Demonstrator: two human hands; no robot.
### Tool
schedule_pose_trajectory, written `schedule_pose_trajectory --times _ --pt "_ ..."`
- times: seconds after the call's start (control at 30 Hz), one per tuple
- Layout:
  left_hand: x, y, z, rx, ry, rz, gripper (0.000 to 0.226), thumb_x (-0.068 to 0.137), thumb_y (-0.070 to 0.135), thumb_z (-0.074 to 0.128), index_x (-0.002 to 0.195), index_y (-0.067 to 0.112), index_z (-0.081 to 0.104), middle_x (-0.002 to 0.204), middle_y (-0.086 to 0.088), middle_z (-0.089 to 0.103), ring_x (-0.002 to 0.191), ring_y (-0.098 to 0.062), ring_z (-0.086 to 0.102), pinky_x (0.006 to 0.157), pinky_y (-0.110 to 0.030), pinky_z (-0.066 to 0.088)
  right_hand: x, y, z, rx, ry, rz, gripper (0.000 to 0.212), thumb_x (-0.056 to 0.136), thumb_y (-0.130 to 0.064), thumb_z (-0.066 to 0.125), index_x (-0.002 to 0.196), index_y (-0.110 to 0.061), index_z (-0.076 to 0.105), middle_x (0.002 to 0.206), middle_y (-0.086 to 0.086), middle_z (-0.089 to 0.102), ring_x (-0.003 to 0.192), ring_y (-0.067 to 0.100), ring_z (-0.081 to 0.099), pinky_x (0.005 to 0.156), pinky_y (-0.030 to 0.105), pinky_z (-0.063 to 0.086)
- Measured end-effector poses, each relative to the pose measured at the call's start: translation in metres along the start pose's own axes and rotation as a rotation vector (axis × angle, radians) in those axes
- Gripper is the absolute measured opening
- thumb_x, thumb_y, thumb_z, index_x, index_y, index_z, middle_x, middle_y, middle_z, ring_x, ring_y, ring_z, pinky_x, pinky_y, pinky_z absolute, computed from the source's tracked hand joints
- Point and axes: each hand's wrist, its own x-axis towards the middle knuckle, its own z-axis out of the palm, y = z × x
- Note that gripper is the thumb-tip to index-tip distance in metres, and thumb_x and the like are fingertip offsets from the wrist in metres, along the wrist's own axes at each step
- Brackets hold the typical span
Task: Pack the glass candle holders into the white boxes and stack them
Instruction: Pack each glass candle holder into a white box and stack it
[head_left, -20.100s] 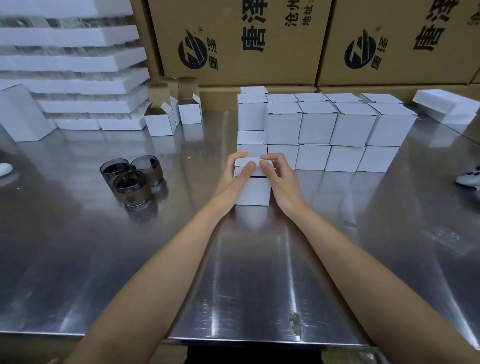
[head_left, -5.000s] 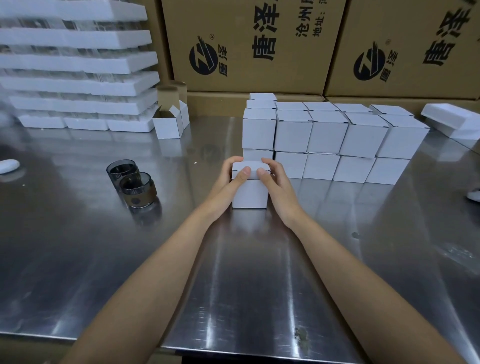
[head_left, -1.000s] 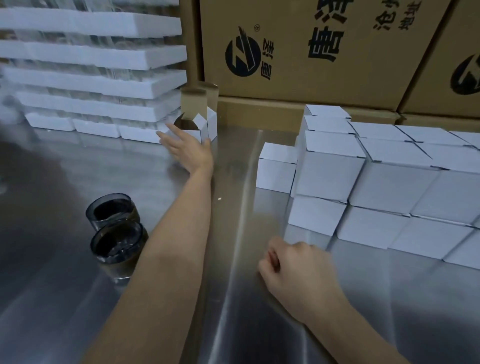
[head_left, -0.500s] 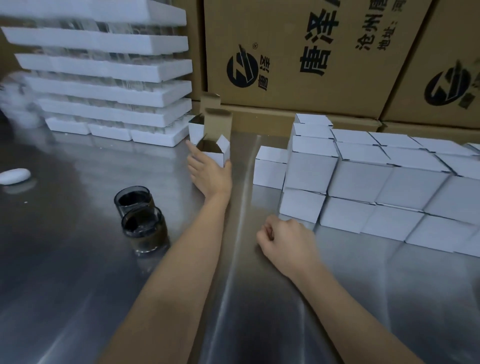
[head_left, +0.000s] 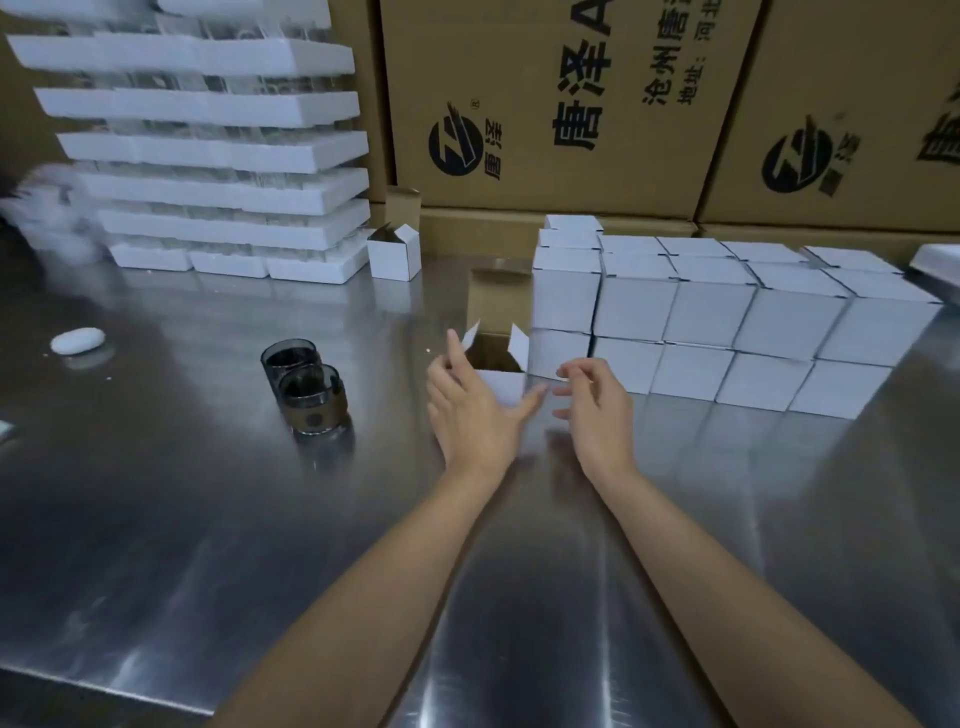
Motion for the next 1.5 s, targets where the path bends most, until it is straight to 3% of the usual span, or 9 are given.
schedule_pose_trajectory --times 0.3,0.53,0.63,0.77,0.9,1.1,1.27,1.43,1.5 --pt "-0.010 0.017 -0.001 -0.261 -0.035 0.061 0.047 0.086 0.061 0.053 0.109 0.021 0.045 0.106 0.005 0.047 0.093 -0.014 0.053 0.073 -0.031 0.048 -0.007 0.003 -0.013 0.076 0.055 0.097 0.019 0.100 -0.029 0.043 0.095 -0.028 0.062 0.087 -0.004 0.066 0.084 0.018 0.062 0.075 0.039 0.052" --pt "0.001 0.009 -0.004 -0.555 -0.084 0.004 0.034 0.099 0.033 0.050 0.069 0.025 0.036 0.059 0.009 0.043 0.054 -0.005 0.042 0.056 -0.028 0.032 -0.005 0.006 -0.013 -0.240 0.094 -0.005 0.039 0.087 -0.061 0.054 0.112 -0.032 0.058 0.095 -0.018 0.059 0.085 -0.004 0.056 0.068 0.016 0.039" --pt "-0.001 0.011 -0.005 -0.639 -0.078 0.022 0.008 0.098 0.022 0.050 0.091 0.023 0.046 0.060 0.007 0.045 0.054 -0.005 0.042 0.053 -0.021 0.032 -0.003 0.005 -0.018 -0.191 0.180 0.002 0.036 0.088 -0.061 0.048 0.107 -0.032 0.058 0.084 -0.012 0.061 0.077 -0.005 0.056 0.066 0.024 0.041" --pt "0.000 0.013 -0.009 -0.692 -0.127 -0.020 0.035 0.096 0.010 0.042 0.128 0.021 0.052 0.084 -0.008 0.065 0.075 -0.015 0.058 0.073 -0.029 0.047 -0.001 0.005 -0.025 -0.140 0.188 -0.029 0.039 0.092 -0.033 0.036 0.128 -0.032 0.050 0.080 -0.006 0.059 0.076 0.020 0.061 0.072 0.046 0.055" --pt "0.000 0.016 -0.006 -0.642 -0.170 -0.081 0.038 0.101 0.017 0.038 0.134 0.014 0.056 0.114 -0.003 0.056 0.099 -0.009 0.056 0.085 -0.013 0.036 0.003 0.007 -0.028 -0.230 0.092 -0.016 0.045 0.094 -0.018 0.033 0.130 -0.016 0.059 0.112 0.003 0.066 0.102 0.026 0.062 0.090 0.050 0.052" --pt "0.001 0.015 0.000 -0.578 -0.262 -0.131 0.030 0.105 0.036 0.030 0.096 0.015 0.050 0.114 0.001 0.041 0.077 0.010 0.048 0.074 -0.012 0.029 -0.002 0.007 -0.027 -0.413 -0.117 -0.008 0.052 0.093 -0.055 0.050 0.125 -0.015 0.053 0.115 -0.005 0.062 0.102 0.014 0.058 0.084 0.031 0.044" --pt "0.012 0.007 -0.014 -0.532 -0.258 -0.055 0.027 0.105 0.034 0.032 0.093 0.020 0.052 0.121 -0.004 0.056 0.097 -0.013 0.058 0.083 -0.021 0.037 0.001 0.007 -0.029 -0.239 -0.219 0.069 0.069 0.073 -0.052 0.079 0.121 -0.023 0.039 0.122 -0.019 0.054 0.113 0.002 0.054 0.083 0.013 0.042" --pt "0.043 -0.020 -0.052 0.165 0.233 0.092 0.039 0.090 0.025 0.050 0.124 0.007 0.057 0.134 -0.018 0.048 0.122 -0.036 0.045 0.099 -0.047 0.032 0.005 0.012 -0.030 -0.220 -0.251 0.091 0.069 0.069 -0.054 0.081 0.115 -0.022 0.040 0.116 -0.006 0.062 0.105 0.011 0.059 0.089 0.030 0.049" --pt "0.050 -0.036 -0.063 0.359 0.182 -0.062 0.058 0.084 0.024 0.055 0.138 0.005 0.044 0.144 -0.021 0.037 0.129 -0.037 0.036 0.109 -0.050 0.022 0.005 0.013 -0.029 -0.216 -0.249 0.087 0.070 0.069 -0.054 0.081 0.115 -0.022 0.039 0.115 -0.006 0.062 0.104 0.012 0.059 0.088 0.030 0.048"
